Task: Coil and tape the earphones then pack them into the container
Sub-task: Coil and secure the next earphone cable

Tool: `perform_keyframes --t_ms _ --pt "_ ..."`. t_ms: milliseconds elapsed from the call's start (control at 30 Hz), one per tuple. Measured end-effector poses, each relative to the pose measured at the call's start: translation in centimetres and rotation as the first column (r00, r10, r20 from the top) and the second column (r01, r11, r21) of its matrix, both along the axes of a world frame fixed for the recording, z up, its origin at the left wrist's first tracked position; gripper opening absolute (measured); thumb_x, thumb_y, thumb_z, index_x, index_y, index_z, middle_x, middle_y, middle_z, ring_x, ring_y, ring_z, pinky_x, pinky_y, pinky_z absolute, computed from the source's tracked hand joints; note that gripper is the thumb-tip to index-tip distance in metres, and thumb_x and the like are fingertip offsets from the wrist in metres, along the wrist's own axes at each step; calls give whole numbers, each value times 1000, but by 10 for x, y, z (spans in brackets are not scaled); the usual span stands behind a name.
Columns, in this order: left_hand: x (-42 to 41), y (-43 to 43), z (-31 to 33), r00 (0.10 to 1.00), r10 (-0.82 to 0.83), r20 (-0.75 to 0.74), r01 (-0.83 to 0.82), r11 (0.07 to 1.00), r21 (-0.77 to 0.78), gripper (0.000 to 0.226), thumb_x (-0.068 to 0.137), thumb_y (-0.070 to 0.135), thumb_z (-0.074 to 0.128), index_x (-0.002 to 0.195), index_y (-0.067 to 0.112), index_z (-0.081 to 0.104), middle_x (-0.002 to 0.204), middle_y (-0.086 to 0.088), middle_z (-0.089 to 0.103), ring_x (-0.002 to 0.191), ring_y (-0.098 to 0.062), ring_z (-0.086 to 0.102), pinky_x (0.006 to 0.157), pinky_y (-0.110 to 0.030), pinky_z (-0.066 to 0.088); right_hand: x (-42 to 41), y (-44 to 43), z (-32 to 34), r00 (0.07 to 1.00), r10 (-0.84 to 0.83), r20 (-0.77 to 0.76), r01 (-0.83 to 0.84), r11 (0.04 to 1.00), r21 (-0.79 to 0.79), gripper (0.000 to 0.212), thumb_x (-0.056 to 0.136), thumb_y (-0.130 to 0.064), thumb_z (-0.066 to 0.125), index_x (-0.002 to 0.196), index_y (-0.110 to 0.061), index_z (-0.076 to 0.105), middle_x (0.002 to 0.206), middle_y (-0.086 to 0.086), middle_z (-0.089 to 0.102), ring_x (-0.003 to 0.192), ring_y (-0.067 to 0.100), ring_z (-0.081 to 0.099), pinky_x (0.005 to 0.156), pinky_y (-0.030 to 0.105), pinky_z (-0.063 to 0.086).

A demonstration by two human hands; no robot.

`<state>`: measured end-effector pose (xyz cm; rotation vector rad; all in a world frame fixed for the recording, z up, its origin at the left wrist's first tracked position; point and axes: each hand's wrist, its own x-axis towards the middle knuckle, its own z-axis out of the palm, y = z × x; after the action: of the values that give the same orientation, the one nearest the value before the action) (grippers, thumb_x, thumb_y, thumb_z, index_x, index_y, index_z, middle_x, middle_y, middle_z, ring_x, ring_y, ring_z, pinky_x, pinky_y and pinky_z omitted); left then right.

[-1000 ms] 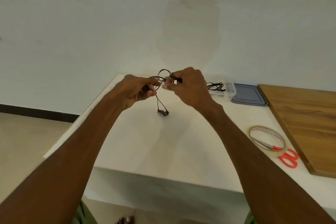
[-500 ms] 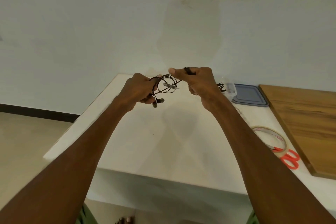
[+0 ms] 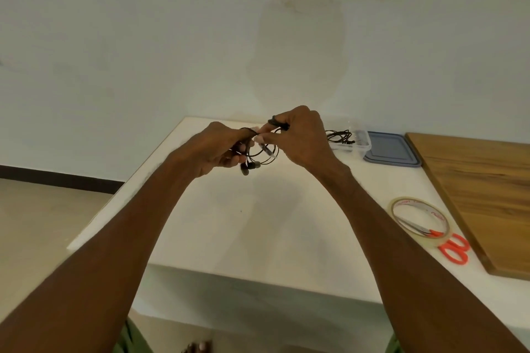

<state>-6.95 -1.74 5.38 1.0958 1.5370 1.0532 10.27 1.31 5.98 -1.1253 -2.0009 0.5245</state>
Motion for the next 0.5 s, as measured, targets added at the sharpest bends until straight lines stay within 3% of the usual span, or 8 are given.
perform_keyframes --t_ms 67,100,200,300,367,467,500 --pt "-2 0 -1 983 27 181 -24 999 -21 21 89 23 71 83 3 69 66 -4 61 46 -9 56 38 -13 42 1 1 0 994 -49 -102 48 999 -12 13 74 -32 82 81 -21 80 52 -12 57 49 7 43 54 21 33" --pt "-3 1 -1 961 49 271 -40 998 -39 17 91 18 68 86 3 66 70 -7 61 46 -8 55 38 -12 41 3 3 1 969 -65 -239 46 996 -83 12 74 -29 83 80 -19 79 54 -12 60 49 5 45 54 19 34" --pt "-6 4 0 883 112 457 -73 992 -100 10 97 7 57 88 6 62 74 -4 56 44 -5 53 35 -8 38 9 6 4 778 -95 -621 -179 914 -364 11 77 -19 81 82 -10 75 44 -12 46 37 7 30 42 18 26" --pt "-5 4 -3 861 158 483 -72 979 -192 13 96 3 55 85 2 60 76 -8 60 42 -6 55 36 -8 41 11 7 1 679 -84 -730 -414 777 -475 8 84 -19 75 80 -13 70 46 -8 28 38 9 21 39 21 23" --pt "-4 4 -4 852 162 498 -36 967 -252 13 98 3 52 89 0 60 80 -11 64 43 -8 58 37 -10 43 9 8 -3 618 -94 -780 -509 708 -489 20 87 -20 72 71 -18 60 49 -8 24 39 8 21 40 21 24" --pt "-4 3 -2 835 82 545 88 956 -279 7 89 1 61 95 0 65 82 -11 70 48 -8 60 37 -11 45 10 11 -6 546 -137 -826 -547 689 -475 31 89 -20 70 61 -22 56 49 -9 24 39 8 20 43 22 21" --pt "-5 1 -1 829 41 557 136 952 -273 15 80 2 67 95 0 66 84 -10 71 51 -8 61 37 -11 45 11 12 -6 536 -129 -835 -560 686 -465 31 89 -20 69 62 -22 55 49 -9 24 40 8 20 44 22 21"
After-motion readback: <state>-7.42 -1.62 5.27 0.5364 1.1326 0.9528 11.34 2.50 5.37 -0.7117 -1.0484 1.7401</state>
